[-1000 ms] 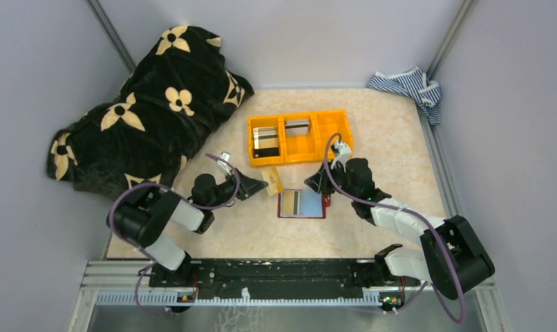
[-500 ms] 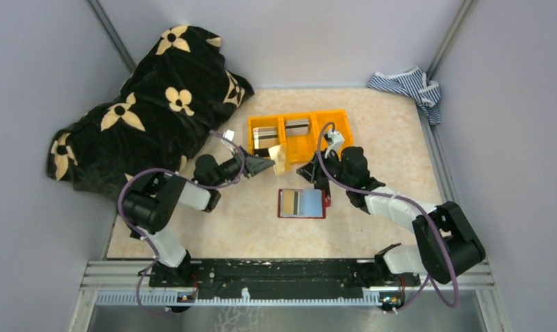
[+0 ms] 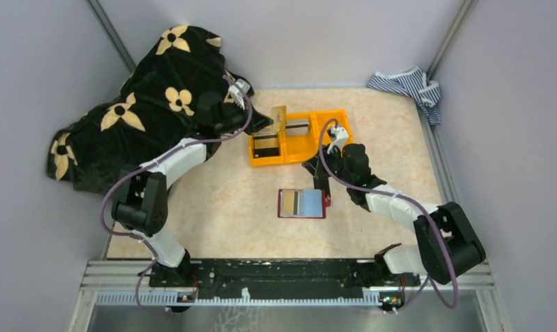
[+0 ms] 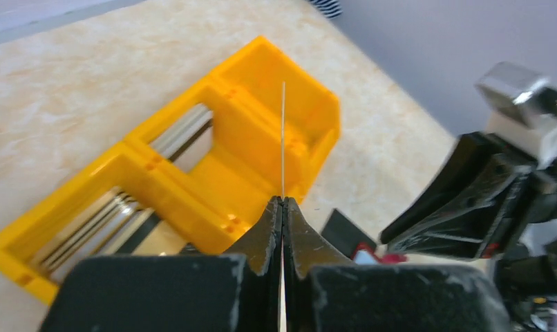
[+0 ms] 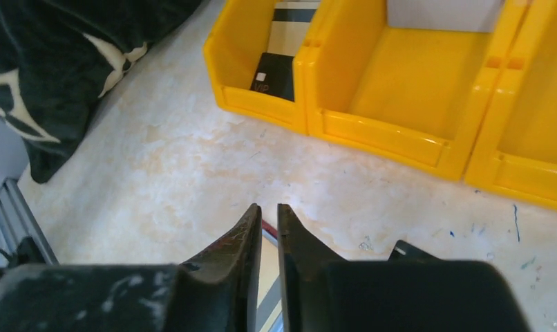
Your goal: Take the credit cards out of the card holder
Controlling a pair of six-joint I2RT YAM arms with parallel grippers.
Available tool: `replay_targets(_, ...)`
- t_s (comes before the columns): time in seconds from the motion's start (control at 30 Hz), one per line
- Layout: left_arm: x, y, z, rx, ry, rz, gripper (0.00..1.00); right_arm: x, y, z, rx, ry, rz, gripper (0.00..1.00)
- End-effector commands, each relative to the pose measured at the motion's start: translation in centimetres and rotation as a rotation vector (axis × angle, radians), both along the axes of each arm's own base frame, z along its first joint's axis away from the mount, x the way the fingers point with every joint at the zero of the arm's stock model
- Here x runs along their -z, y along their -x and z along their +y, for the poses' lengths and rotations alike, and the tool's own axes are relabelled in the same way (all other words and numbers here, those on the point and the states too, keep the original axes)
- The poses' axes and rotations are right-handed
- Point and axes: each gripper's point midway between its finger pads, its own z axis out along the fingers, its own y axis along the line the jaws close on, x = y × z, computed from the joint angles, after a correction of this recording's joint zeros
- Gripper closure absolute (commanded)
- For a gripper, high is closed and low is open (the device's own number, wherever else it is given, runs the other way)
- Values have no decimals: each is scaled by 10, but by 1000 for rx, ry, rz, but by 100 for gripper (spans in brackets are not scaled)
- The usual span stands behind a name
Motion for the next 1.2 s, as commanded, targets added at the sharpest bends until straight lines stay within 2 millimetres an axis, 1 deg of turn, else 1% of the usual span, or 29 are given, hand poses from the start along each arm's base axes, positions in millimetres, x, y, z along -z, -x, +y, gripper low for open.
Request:
replay_targets(0.0, 49, -21, 25, -35, -205, 67, 100, -31, -40, -12, 118, -10, -84, 96)
replay_targets(0.03, 49, -27, 30, -59, -225, 65, 100, -32, -48, -14, 142, -5, -78, 100)
replay_targets(0.1, 44, -34, 38, -96, -238, 47, 100, -30, -61, -17, 189, 16, -57, 100)
replay_targets(0.2, 38, -31, 45, -126, -225, 28, 100, -31, -80, -25, 266, 52, -57, 100)
replay_targets(0.23, 37, -30, 47, -129, -223, 26, 100, -30, -86, -26, 284, 69, -57, 91)
replay_targets(0.27, 38, -29, 48, -135, -226, 29, 100, -30, -93, -26, 289, 89, -58, 79)
replay_targets(0.3, 38, -27, 49, -138, -227, 27, 100, -25, -99, -24, 283, 116, -43, 70)
replay_targets(0.33, 37, -26, 50, -144, -228, 25, 100, -24, -103, -19, 271, 127, -42, 63)
replay_targets(0.37, 37, -26, 52, -153, -229, 22, 100, -26, -108, -14, 259, 134, -45, 56)
replay_targets(0.43, 34, -25, 55, -171, -235, 13, 100, -27, -114, -3, 240, 161, -50, 51)
replay_targets(0.5, 29, -25, 60, -200, -242, 8, 100, -26, -120, 8, 230, 210, -53, 49)
replay_targets(0.57, 25, -27, 67, -246, -251, 2, 100, -14, -125, 22, 219, 289, -44, 48)
replay_targets(0.67, 21, -26, 76, -301, -261, -5, 100, -7, -128, 42, 214, 388, -53, 47)
replay_targets(0.77, 15, -24, 83, -344, -262, -15, 100, -5, -128, 61, 208, 432, -64, 45)
replay_targets(0.87, 13, -24, 93, -410, -262, -16, 100, -2, -132, 76, 195, 486, -63, 39)
replay_targets(0.93, 10, -24, 100, -447, -265, -30, 100, 7, -133, 79, 200, 540, -62, 38)
replay_targets(1.03, 7, -23, 108, -493, -276, -38, 100, 11, -134, 82, 209, 566, -68, 39)
replay_targets(1.17, 6, -22, 112, -512, -276, -34, 100, 20, -137, 76, 239, 603, -51, 42)
